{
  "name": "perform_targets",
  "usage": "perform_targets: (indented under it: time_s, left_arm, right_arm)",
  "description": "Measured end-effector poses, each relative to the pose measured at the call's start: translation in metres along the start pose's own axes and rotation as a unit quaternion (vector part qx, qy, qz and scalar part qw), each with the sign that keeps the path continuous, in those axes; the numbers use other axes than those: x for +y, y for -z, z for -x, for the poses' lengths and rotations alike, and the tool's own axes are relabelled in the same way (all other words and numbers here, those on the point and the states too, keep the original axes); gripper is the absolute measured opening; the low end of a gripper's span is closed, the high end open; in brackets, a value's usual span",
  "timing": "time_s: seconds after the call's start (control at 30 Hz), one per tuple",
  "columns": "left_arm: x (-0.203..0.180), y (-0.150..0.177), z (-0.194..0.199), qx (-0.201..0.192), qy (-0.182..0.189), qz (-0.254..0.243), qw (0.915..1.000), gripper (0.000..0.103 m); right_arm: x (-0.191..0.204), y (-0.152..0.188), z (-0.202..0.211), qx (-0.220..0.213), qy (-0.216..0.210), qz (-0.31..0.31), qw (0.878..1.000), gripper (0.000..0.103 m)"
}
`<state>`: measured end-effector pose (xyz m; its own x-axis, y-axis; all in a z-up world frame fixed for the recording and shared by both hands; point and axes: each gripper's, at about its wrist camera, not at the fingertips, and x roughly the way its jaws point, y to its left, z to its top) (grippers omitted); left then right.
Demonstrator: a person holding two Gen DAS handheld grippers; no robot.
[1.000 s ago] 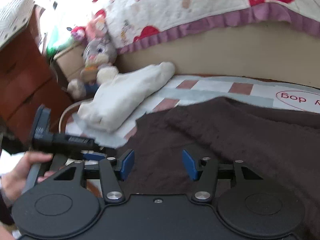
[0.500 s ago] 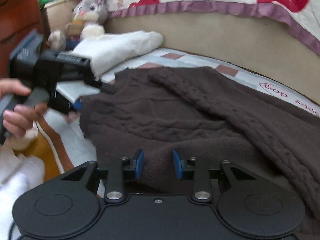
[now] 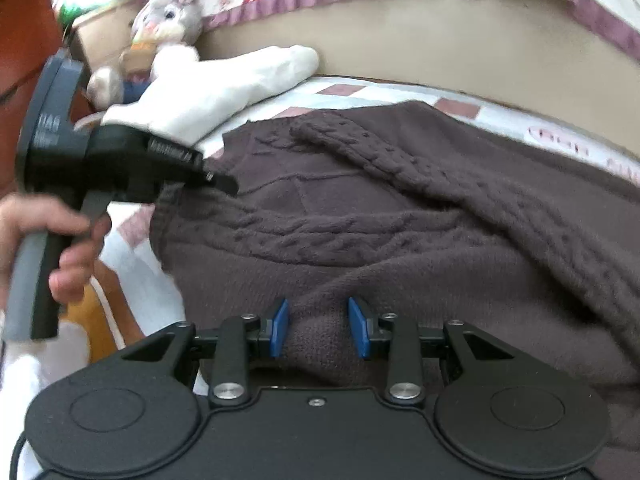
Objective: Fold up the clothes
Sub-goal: 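Grasp the sweater edge with the left gripper while the right gripper grasps the sleeve cuff, then lift the sweater with both grippers and fold it over toward the other gripper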
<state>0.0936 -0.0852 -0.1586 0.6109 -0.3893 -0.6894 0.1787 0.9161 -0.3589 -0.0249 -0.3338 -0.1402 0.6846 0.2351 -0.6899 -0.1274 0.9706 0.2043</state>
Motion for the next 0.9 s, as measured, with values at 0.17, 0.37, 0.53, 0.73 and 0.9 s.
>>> perform_targets:
  time_s: [0.17,0.37,0.53,0.73,0.9]
  left_arm:
    - [-0.042,-0.004,0.026,-0.061,-0.039,-0.128,0.9892,0.005]
    - [-0.123,-0.016,0.072,-0.126,0.057,-0.255,0.9572,0.005]
    - [-0.194,-0.016,0.08,-0.08,0.175,-0.307,0.932,0.005]
    - [-0.246,0.02,0.008,0.063,0.222,-0.302,0.9249,0.005]
    - [-0.257,0.053,-0.044,0.18,0.172,-0.278,0.9276,0.007]
  right_arm:
    - [-0.014,0.0,-0.002,-0.003,-0.031,-0.052,0.998,0.039]
    - [-0.034,-0.004,-0.002,0.006,-0.07,-0.107,0.992,0.039]
    - [-0.074,-0.011,0.045,0.024,-0.054,-0.196,0.979,0.046]
    - [-0.151,0.005,0.112,-0.013,-0.017,-0.323,0.946,0.048]
    - [-0.164,0.0,0.121,0.003,0.02,-0.257,0.966,0.048]
